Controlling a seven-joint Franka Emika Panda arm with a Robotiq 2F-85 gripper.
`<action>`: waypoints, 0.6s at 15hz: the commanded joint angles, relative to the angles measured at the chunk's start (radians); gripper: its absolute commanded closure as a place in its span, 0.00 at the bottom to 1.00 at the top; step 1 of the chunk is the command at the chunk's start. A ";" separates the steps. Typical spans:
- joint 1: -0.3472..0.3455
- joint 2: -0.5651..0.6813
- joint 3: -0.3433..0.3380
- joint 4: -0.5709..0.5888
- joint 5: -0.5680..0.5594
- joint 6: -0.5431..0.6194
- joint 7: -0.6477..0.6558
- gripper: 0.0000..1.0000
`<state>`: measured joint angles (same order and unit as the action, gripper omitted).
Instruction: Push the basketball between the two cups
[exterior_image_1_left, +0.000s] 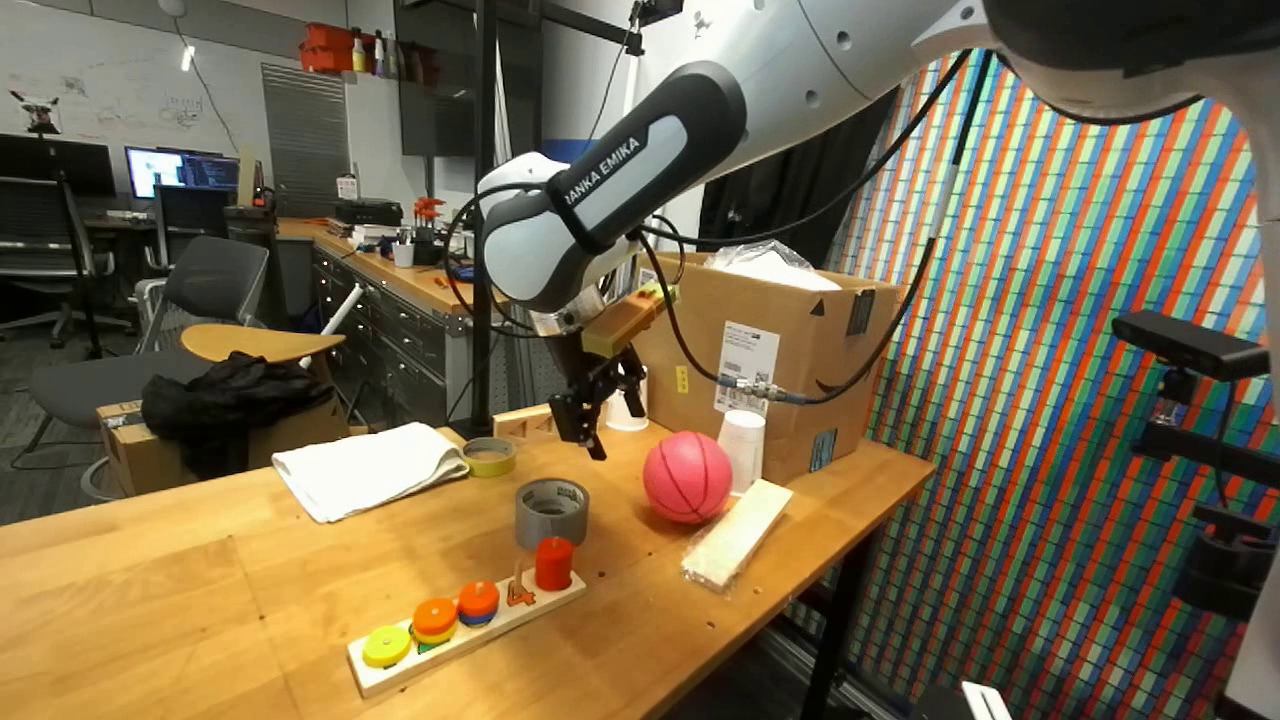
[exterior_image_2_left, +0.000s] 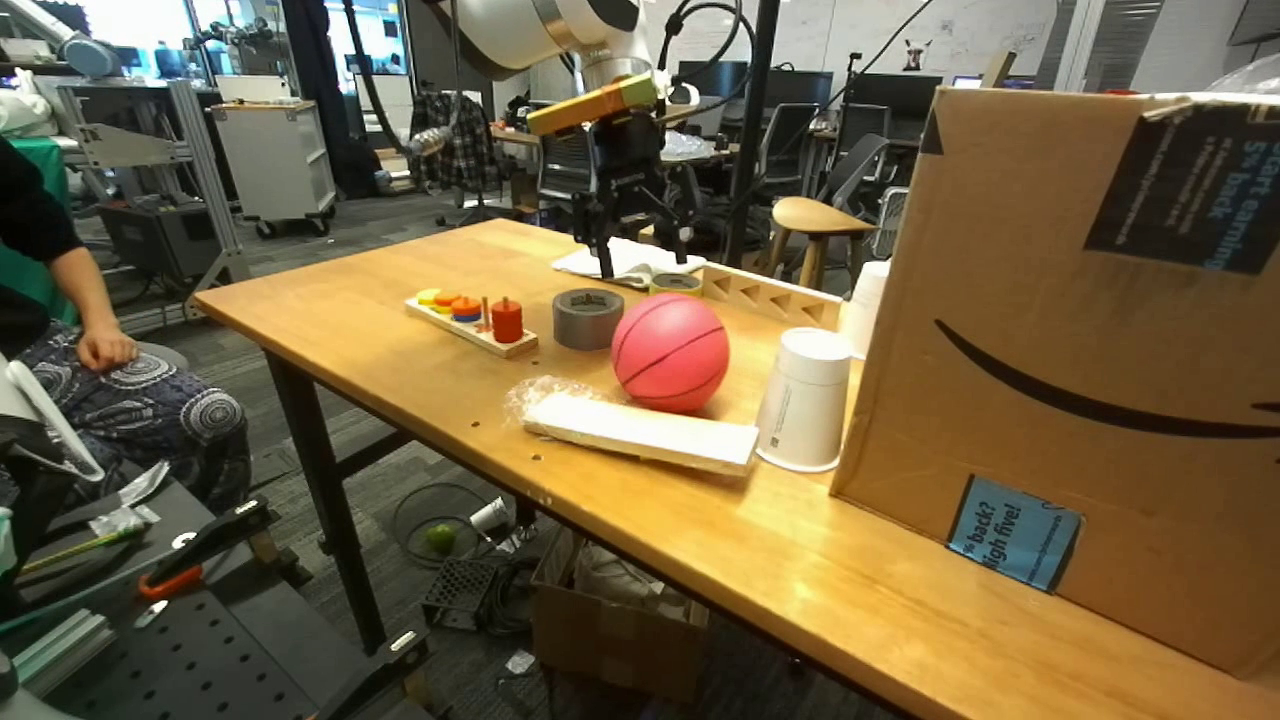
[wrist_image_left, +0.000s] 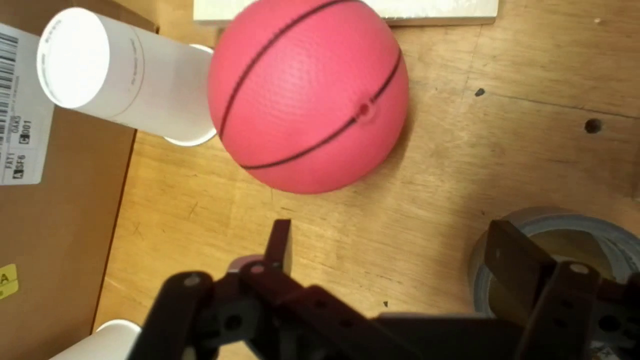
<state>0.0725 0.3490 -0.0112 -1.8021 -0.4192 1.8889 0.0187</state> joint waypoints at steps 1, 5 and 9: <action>0.013 -0.106 0.009 -0.095 0.000 -0.021 0.042 0.00; 0.016 -0.169 0.021 -0.161 0.001 -0.035 0.074 0.00; 0.011 -0.225 0.024 -0.233 0.002 -0.053 0.108 0.00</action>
<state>0.0853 0.1996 0.0088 -1.9600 -0.4191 1.8524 0.0948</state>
